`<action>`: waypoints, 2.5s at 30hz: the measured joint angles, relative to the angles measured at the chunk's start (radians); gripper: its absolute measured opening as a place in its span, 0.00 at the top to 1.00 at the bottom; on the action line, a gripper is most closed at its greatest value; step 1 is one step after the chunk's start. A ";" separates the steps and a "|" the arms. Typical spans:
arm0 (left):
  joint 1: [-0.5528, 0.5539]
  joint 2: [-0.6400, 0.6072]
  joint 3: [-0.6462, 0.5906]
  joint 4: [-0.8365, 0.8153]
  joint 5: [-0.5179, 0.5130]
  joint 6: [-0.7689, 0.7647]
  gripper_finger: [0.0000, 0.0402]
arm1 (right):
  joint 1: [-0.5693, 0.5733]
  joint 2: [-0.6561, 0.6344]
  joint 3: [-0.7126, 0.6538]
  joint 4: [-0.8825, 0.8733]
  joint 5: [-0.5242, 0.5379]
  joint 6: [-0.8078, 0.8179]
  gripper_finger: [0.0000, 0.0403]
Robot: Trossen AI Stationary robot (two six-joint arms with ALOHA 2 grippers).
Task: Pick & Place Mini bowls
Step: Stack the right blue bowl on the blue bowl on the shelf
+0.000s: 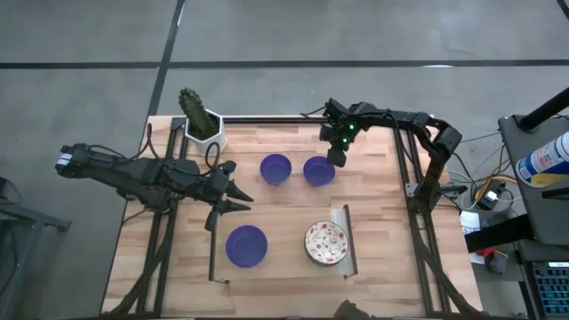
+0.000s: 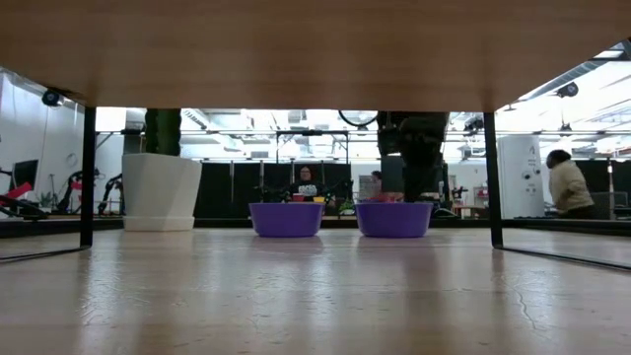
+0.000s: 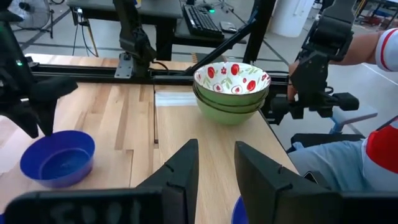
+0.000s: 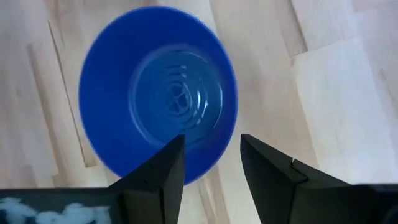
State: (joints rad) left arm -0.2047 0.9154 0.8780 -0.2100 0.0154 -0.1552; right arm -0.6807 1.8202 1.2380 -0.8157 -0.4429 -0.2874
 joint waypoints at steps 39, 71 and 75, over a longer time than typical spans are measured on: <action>0.000 0.003 -0.001 -0.008 -0.002 -0.023 0.76 | 0.029 -0.082 0.083 -0.085 0.133 0.098 0.98; 0.027 0.422 0.570 -0.354 -0.186 0.464 0.76 | 0.276 -0.107 0.613 -0.623 -0.007 0.111 0.98; 0.037 0.493 0.674 -0.427 -0.194 0.506 0.76 | 0.310 -0.105 0.636 -0.622 -0.018 0.112 0.98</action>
State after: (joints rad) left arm -0.1677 1.4087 1.5520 -0.6372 -0.1787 0.3507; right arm -0.3711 1.7149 1.8740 -1.4381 -0.4608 -0.1757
